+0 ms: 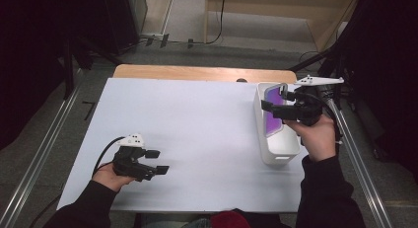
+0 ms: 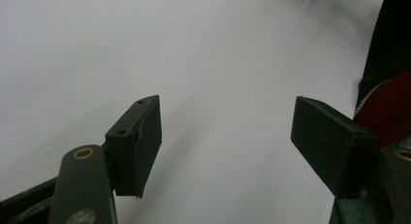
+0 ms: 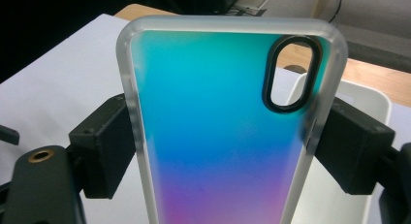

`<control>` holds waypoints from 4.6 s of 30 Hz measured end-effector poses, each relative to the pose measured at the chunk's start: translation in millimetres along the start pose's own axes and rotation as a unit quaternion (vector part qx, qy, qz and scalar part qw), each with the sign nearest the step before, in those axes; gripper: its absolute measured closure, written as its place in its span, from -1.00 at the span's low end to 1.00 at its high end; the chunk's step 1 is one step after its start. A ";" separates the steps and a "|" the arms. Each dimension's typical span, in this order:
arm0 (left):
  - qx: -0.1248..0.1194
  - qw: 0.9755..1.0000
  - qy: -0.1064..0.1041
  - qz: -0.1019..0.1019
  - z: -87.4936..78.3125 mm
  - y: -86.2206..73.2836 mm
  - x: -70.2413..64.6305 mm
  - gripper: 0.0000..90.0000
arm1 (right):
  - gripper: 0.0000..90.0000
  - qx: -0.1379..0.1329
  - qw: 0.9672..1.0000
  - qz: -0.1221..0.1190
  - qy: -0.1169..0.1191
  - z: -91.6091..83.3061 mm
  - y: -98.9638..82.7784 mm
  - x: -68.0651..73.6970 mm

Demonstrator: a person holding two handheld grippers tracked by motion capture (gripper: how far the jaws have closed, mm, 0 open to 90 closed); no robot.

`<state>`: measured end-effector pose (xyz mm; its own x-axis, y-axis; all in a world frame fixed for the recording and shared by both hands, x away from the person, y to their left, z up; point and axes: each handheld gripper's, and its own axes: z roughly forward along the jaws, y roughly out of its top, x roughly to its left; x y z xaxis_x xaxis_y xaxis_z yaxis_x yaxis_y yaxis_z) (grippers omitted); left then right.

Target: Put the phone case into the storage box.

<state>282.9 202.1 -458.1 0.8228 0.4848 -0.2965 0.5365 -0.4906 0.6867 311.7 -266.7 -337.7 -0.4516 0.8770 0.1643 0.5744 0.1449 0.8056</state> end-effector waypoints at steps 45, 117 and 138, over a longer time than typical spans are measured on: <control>0.003 1.000 0.002 0.002 2.9 -0.3 -0.7 -0.41 | -0.67 -0.019 0.996 0.046 -0.069 34.2 19.6 -42.3; 0.005 1.000 -0.002 0.001 3.1 -1.2 -0.2 -0.41 | -0.67 -0.020 0.979 0.099 -0.180 117.8 69.5 -90.4; 0.005 1.000 -0.003 0.000 3.4 -1.2 -0.3 -0.41 | -0.67 -0.020 0.978 0.099 -0.181 123.6 54.4 -92.8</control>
<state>282.7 200.1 -461.1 0.8241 0.4806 -0.2997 0.5377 -0.4978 0.6805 469.2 -283.6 -379.5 -0.0589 0.9918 0.1136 0.5964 -0.0563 0.8007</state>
